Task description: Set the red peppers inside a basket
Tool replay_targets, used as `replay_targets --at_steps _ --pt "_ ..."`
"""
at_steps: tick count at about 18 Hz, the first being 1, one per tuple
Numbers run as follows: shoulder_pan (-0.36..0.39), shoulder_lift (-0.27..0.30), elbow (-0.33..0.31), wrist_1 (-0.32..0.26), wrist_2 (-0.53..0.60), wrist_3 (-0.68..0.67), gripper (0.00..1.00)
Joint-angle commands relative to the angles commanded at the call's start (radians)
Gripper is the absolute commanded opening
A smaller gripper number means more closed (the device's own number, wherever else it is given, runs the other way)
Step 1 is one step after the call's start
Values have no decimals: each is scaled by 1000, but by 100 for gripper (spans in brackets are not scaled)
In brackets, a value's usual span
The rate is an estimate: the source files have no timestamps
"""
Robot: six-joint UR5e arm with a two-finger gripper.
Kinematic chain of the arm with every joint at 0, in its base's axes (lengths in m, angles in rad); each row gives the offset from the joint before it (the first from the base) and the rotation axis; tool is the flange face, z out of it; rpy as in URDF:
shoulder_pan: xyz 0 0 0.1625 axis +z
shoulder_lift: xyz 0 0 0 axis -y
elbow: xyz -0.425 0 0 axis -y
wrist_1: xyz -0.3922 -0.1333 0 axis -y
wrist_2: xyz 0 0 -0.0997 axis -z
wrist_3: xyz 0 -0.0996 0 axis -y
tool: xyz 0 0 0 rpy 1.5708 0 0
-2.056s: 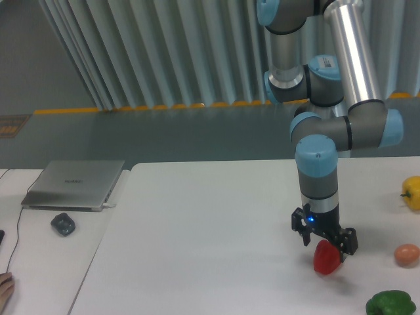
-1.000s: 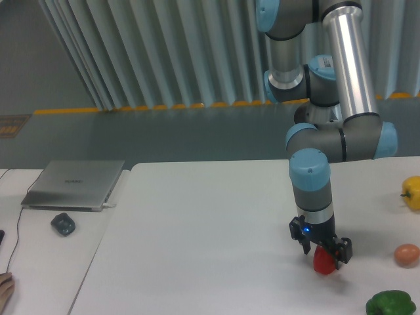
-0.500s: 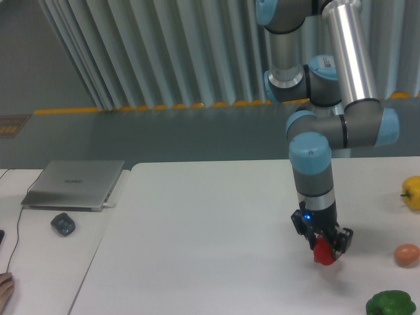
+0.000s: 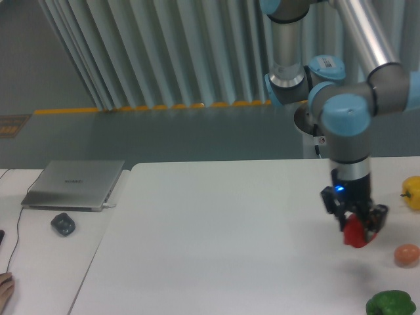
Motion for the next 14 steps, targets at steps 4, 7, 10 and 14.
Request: replay_targets --at_steps 4,7,10,14 --pt "146 3 0 -20 -20 233 26" --pt "241 -33 20 -14 -22 410 26" --pt "308 -63 37 -12 -31 533 26" --pt "416 -109 37 38 -37 750 26"
